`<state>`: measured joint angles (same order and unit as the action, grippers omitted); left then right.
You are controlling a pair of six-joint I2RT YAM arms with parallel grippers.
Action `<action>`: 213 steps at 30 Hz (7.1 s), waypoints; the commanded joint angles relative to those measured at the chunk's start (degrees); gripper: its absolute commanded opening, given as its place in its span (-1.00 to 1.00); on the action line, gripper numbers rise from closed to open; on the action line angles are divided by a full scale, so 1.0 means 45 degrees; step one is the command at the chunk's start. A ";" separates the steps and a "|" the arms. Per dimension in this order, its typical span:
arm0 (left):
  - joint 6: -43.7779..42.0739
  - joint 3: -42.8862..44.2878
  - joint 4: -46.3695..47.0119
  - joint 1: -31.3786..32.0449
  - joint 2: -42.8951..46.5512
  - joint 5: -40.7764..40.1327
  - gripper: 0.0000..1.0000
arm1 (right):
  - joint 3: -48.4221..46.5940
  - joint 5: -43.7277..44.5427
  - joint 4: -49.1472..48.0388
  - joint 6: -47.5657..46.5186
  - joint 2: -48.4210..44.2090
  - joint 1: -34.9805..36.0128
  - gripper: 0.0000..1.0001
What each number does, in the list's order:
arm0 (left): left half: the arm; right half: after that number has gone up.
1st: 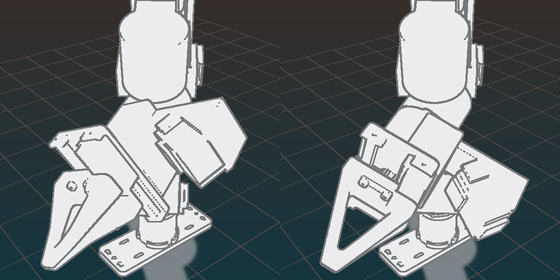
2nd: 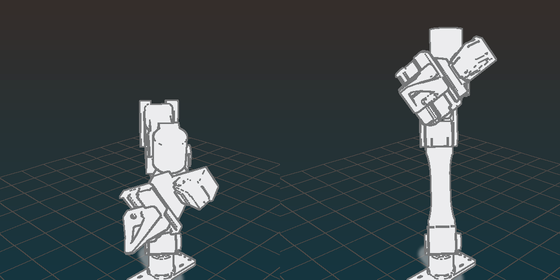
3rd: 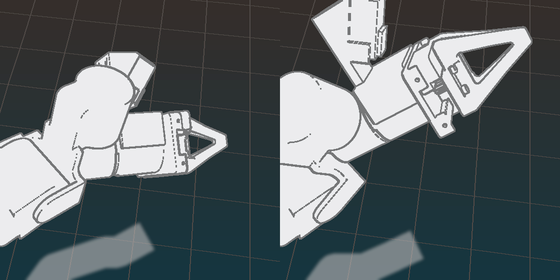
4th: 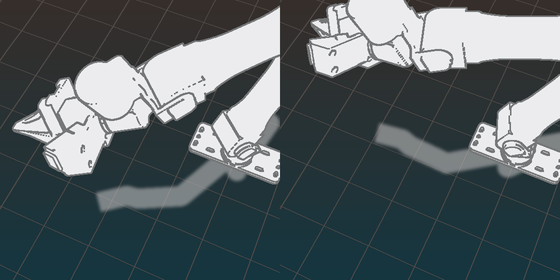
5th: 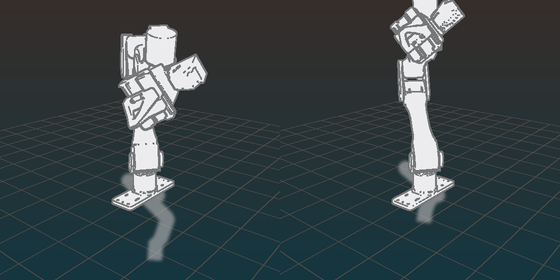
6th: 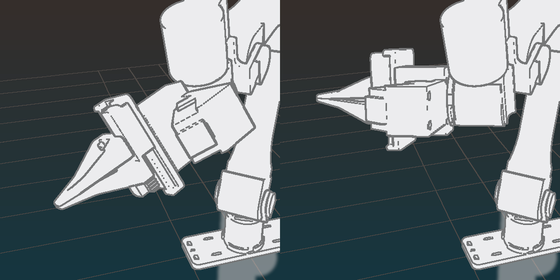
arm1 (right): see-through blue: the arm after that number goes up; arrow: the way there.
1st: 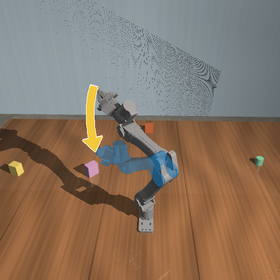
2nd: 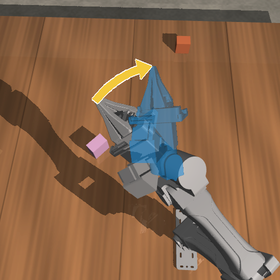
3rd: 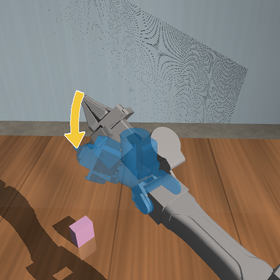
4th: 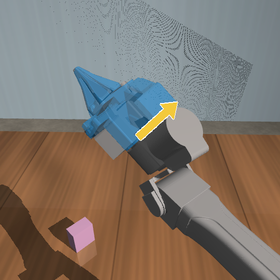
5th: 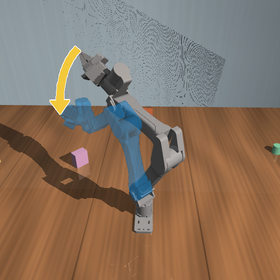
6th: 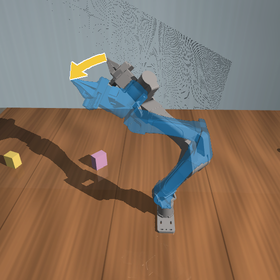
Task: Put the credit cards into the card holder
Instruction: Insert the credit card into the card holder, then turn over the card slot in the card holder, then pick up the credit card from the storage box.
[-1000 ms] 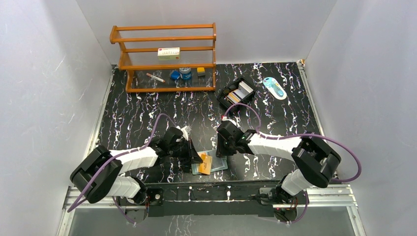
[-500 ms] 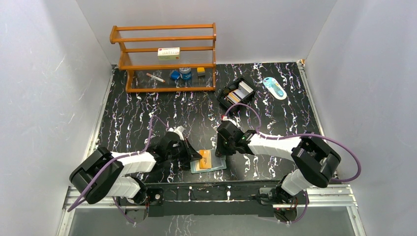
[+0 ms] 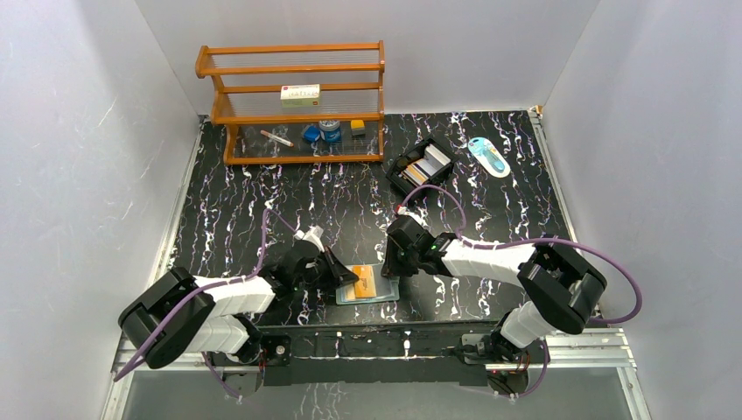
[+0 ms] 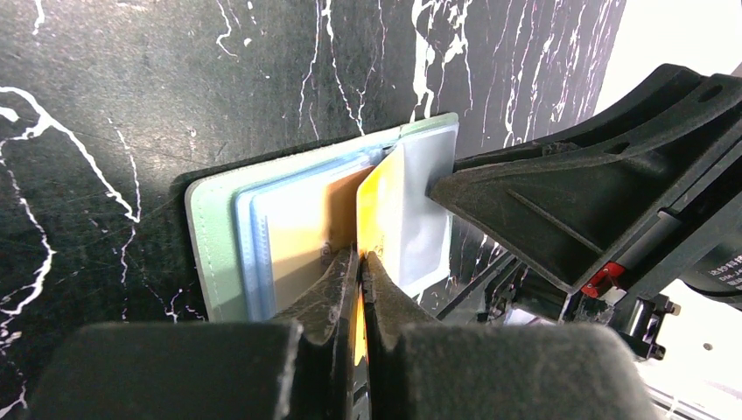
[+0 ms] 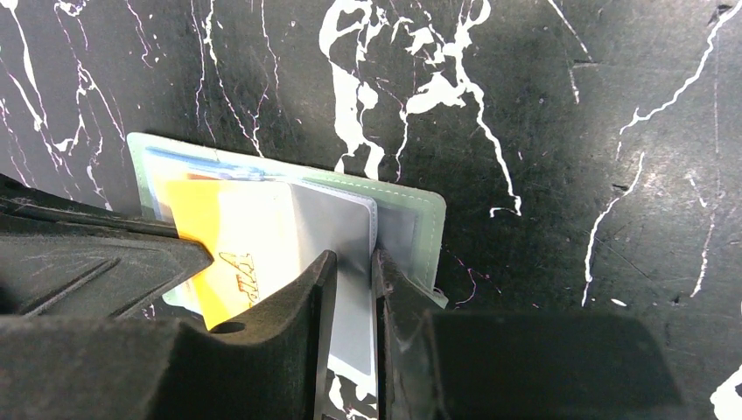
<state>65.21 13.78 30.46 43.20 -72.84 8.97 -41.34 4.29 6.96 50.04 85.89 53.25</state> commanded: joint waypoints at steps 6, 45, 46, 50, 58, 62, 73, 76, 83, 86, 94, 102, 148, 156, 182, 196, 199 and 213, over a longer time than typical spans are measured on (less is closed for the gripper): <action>-0.0003 0.0085 0.0425 0.0523 -0.0289 -0.0690 -1.00 | 0.0605 -0.0282 -0.0491 0.0619 0.0473 0.0039 -0.42; -0.0055 0.2650 -0.4071 0.0838 -0.1144 0.0295 -0.06 | 0.1301 -0.0703 -0.0943 0.0803 -0.0492 -0.0067 -0.40; -0.0004 0.2722 -0.3970 0.0884 -0.1173 0.0385 -0.06 | 0.1321 -0.0725 -0.0981 0.0846 -0.0492 -0.0058 -0.40; 0.0062 0.3041 -0.3644 0.1052 -0.1801 0.0558 -0.08 | 0.1420 -0.0839 -0.1196 0.0986 -0.0437 -0.0075 -0.41; -0.0156 0.3809 -0.2824 0.1276 -0.2608 0.0914 -0.09 | 0.1434 -0.0863 -0.1274 0.1048 -0.0317 -0.0068 -0.41; -0.0334 0.3867 -0.2574 0.1310 -0.2564 0.0897 -0.09 | 0.1455 -0.0791 -0.1168 0.1048 -0.0384 -0.0058 -0.41; -0.1592 0.4809 -0.7333 0.0535 -0.0575 0.0360 0.08 | 0.0860 0.0276 0.0853 0.0803 -0.2141 -0.0146 -0.25; -0.1971 0.4814 -0.9160 -0.0021 0.0222 0.0121 0.08 | 0.0438 0.0171 0.1132 0.0769 -0.2441 -0.0119 -0.24; -0.2684 0.4042 -0.8031 -0.1299 0.0056 0.1596 0.15 | -0.0364 -0.0503 0.0168 0.0428 -0.1315 0.0248 -0.27; -0.2565 0.3912 -0.7146 -0.1293 -0.0131 0.1869 0.16 | -0.0343 -0.0583 -0.0012 0.0306 -0.0672 0.0253 -0.29; -0.2561 0.3853 -0.6905 -0.1299 -0.0610 0.1666 0.16 | 0.0170 -0.0533 -0.0277 0.0354 -0.0435 0.0256 -0.30; -0.2474 0.3706 -0.6776 -0.1299 -0.0735 0.1494 0.16 | 0.0310 -0.0472 -0.0297 0.0393 -0.0529 0.0255 -0.31; -0.0636 0.5100 -0.2843 0.0322 -0.1837 0.3543 0.16 | 0.0603 0.2962 0.2610 -0.1272 -0.5907 -0.2281 -0.25; -0.2354 0.6269 -0.7830 0.0321 0.0644 0.0313 0.14 | -0.1580 0.2235 0.2209 -0.3273 -0.4593 -0.3138 -0.20; -0.6675 0.8868 -1.4986 0.0273 0.5507 -0.3753 0.18 | -1.0825 0.4941 0.1821 -1.2736 0.5023 -0.6006 -0.03; -0.6931 0.7566 -1.5013 0.0278 0.7556 -0.4790 0.22 | -1.2894 0.5912 0.1893 -1.5873 0.8271 -0.6047 0.11; -0.6952 0.7574 -1.5011 0.0288 0.7701 -0.4916 0.22 | -1.3077 0.6426 0.2045 -1.5989 0.8670 -0.6016 0.07; -0.6884 0.7483 -1.4933 0.0280 0.7751 -0.5152 0.24 | -1.2472 0.7878 0.0962 -1.6809 0.8618 -0.5916 -0.32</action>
<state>34.68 48.07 -36.91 44.47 -38.65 -12.86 -96.86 36.93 14.85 -24.36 125.80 26.33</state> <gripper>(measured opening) 0.614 0.361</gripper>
